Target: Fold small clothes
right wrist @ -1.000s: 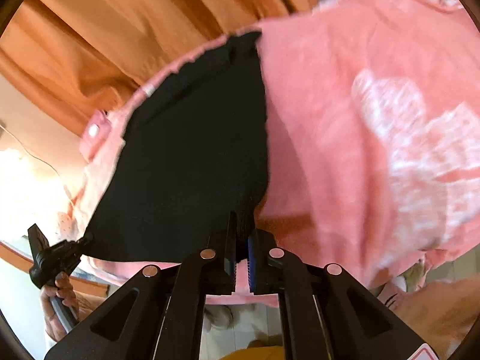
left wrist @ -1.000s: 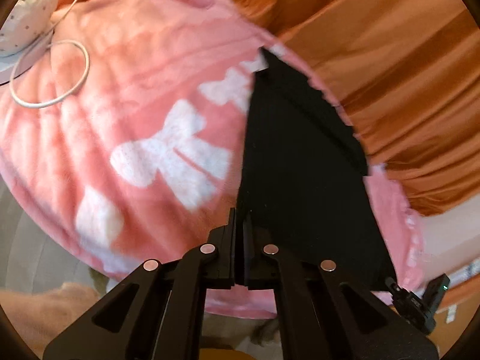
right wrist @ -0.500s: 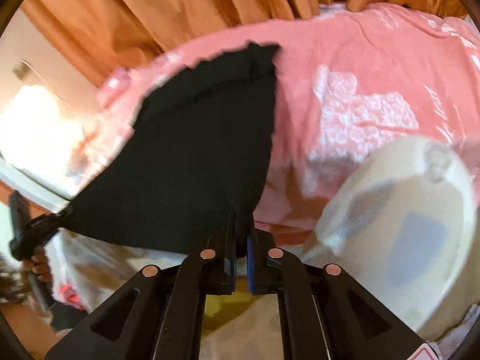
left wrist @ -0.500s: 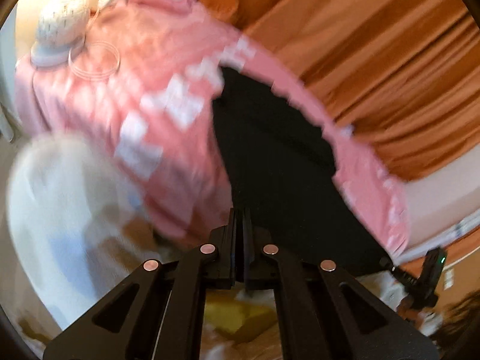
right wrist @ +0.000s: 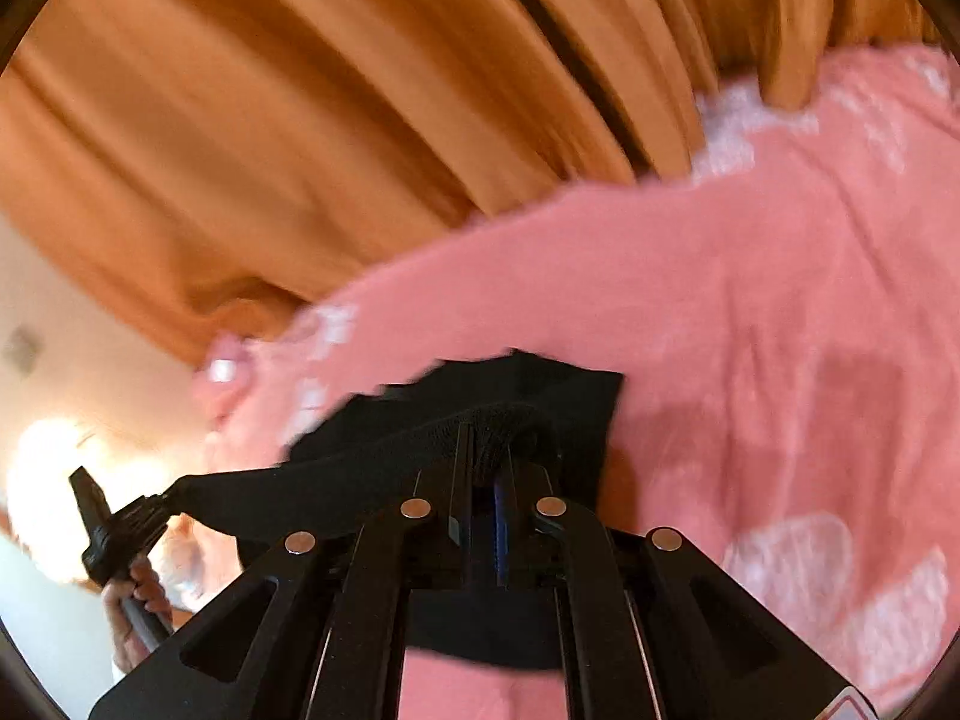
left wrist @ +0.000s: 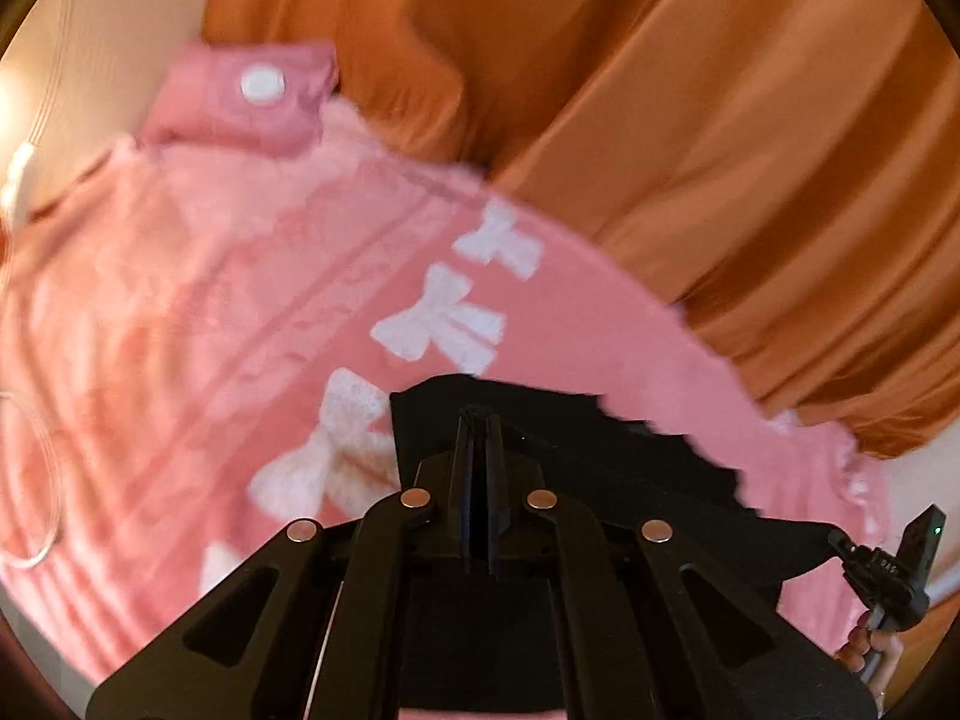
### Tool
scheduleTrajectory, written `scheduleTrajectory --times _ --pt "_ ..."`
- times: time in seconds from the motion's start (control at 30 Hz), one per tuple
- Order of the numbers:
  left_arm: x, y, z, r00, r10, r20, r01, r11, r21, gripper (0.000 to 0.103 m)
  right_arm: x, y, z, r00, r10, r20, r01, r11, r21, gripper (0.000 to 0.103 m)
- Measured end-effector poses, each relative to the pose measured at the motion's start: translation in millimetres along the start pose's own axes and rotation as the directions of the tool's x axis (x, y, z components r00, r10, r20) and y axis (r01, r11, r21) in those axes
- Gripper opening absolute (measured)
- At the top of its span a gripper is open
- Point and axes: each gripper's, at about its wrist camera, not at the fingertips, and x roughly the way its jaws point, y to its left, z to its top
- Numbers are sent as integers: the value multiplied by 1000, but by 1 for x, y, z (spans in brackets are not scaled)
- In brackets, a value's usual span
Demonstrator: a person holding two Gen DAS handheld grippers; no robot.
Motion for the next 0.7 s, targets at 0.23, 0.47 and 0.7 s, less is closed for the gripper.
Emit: scheduleTrajectory --times 0.23,0.47,0.7 --pt "77 18 7 992 38 -122 -45 997 -57 2 69 -29 14 993 -54 -107 59 997 46 5" --pt "104 20 18 996 49 -72 -55 995 -78 5 74 -20 39 999 12 41 -14 998 63 8" --pt "61 50 21 992 111 67 -88 957 -276 66 29 -1 25 978 -146 150 152 988 -29 54"
